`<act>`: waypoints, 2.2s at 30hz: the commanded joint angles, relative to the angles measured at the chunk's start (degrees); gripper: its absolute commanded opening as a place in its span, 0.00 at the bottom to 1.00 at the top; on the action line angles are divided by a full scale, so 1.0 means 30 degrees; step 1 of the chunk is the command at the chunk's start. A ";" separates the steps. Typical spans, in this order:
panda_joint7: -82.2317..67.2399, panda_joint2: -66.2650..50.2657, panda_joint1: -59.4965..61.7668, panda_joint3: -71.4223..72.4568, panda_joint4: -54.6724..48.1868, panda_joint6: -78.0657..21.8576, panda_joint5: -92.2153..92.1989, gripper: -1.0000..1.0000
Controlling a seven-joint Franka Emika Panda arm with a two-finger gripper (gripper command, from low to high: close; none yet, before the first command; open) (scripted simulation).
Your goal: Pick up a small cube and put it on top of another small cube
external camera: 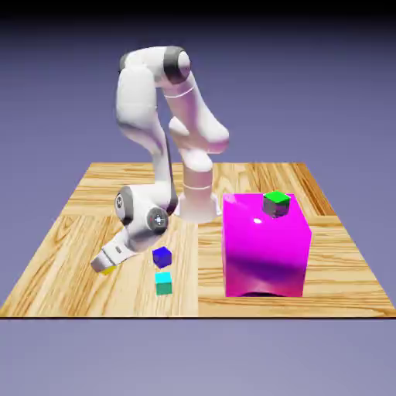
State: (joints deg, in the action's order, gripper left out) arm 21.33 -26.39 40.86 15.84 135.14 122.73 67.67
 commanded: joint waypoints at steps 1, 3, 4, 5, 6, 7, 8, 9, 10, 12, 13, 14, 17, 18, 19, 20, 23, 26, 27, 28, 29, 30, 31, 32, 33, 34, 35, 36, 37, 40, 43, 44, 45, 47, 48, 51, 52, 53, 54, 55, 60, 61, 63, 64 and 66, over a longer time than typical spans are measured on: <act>-0.0009 -0.0078 -0.0602 -0.0693 -0.0014 0.0304 -0.0075 0.50; -0.0027 -0.0233 -0.1804 -0.2076 -0.0042 0.0911 -0.0225 0.50; -0.0036 -0.0311 -0.2404 -0.2768 -0.0056 0.1214 -0.0300 0.50; -0.0045 -0.0389 -0.3005 -0.3459 -0.0070 0.1517 -0.0375 0.50; -0.0054 -0.0466 -0.3606 -0.4151 -0.0084 0.1821 -0.0450 0.50; -0.0063 -0.0544 -0.4207 -0.4843 -0.0098 0.2124 -0.0525 0.50; -0.0072 -0.0622 -0.4808 -0.5534 -0.0112 0.2427 -0.0600 0.50; -0.0081 -0.0700 -0.5409 -0.6226 -0.0126 0.2731 -0.0675 0.50; -0.0090 -0.0777 -0.6010 -0.6918 -0.0140 0.3034 -0.0750 0.50; -0.0107 -0.0933 -0.7212 -0.8301 -0.0168 0.3641 -0.0900 0.50; -0.0112 -0.0970 -0.7502 -0.8635 -0.0174 0.3788 -0.0936 0.50; -0.0112 -0.0970 -0.7502 -0.8635 -0.0174 0.3788 -0.0936 0.00; -0.0094 -0.0815 -0.6301 -0.7253 -0.0146 0.3181 -0.0786 0.00; -0.0085 -0.0737 -0.5700 -0.6561 -0.0132 0.2878 -0.0711 0.00; -0.0076 -0.0659 -0.5099 -0.5870 -0.0119 0.2575 -0.0636 0.00; -0.0067 -0.0582 -0.4499 -0.5178 -0.0105 0.2271 -0.0561 0.00; -0.0040 -0.0349 -0.2696 -0.3103 -0.0063 0.1361 -0.0337 0.00; -0.0013 -0.0115 -0.0893 -0.1028 -0.0021 0.0451 -0.0112 0.00; -0.0004 -0.0038 -0.0292 -0.0336 -0.0007 0.0147 -0.0037 0.00; 0.0005 0.0040 0.0309 0.0355 0.0007 -0.0156 0.0038 0.00; 0.0014 0.0118 0.0910 0.1047 0.0021 -0.0459 0.0113 0.00; 0.0022 0.0195 0.1511 0.1739 0.0035 -0.0763 0.0188 0.00; 0.0031 0.0273 0.2111 0.2430 0.0049 -0.1066 0.0263 0.00; 0.0040 0.0351 0.2712 0.3122 0.0063 -0.1369 0.0338 0.00; 0.0049 0.0429 0.3313 0.3814 0.0077 -0.1673 0.0413 0.00; 0.0058 0.0506 0.3914 0.4505 0.0091 -0.1976 0.0488 0.00; 0.0067 0.0584 0.4515 0.5197 0.0105 -0.2280 0.0563 0.00; -0.0296 0.0884 0.4447 0.5353 0.0235 -0.2251 0.0564 0.00; -0.1005 0.1389 0.3756 0.5010 0.0473 -0.1913 0.0494 0.00; -0.3136 0.2906 0.1680 0.3979 0.1189 -0.0896 0.0285 0.00; -0.5267 0.4424 -0.0396 0.2947 0.1905 0.0121 0.0076 0.00; -0.5977 0.4930 -0.1089 0.2603 0.2144 0.0459 0.0007 0.00; -0.6687 0.5436 -0.1781 0.2259 0.2382 0.0798 -0.0063 0.00; -0.8108 0.6448 -0.3165 0.1571 0.2860 0.1476 -0.0202 0.00; -0.8818 0.6954 -0.3857 0.1227 0.3098 0.1815 -0.0272 0.00; -1.0949 0.8472 -0.5934 0.0196 0.3814 0.2831 -0.0481 0.00; -1.1659 0.8978 -0.6626 -0.0148 0.4053 0.3170 -0.0551 0.00; -1.2369 0.9483 -0.7318 -0.0492 0.4292 0.3509 -0.0620 0.00; -1.3080 0.9989 -0.8010 -0.0836 0.4530 0.3848 -0.0690 0.00; -1.3790 1.0495 -0.8702 -0.1180 0.4769 0.4187 -0.0760 0.00; -1.7341 1.3025 -1.2163 -0.2899 0.5962 0.5881 -0.1108 0.00; -1.8051 1.3531 -1.2855 -0.3243 0.6201 0.6220 -0.1178 0.00; -1.9472 1.4543 -1.4240 -0.3931 0.6678 0.6898 -0.1317 0.00; -2.0182 1.5049 -1.4932 -0.4275 0.6917 0.7237 -0.1387 0.00; -2.1603 1.6061 -1.6316 -0.4963 0.7394 0.7914 -0.1526 0.00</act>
State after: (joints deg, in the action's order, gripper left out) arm -43.47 21.79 -8.09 0.96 157.32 146.41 63.10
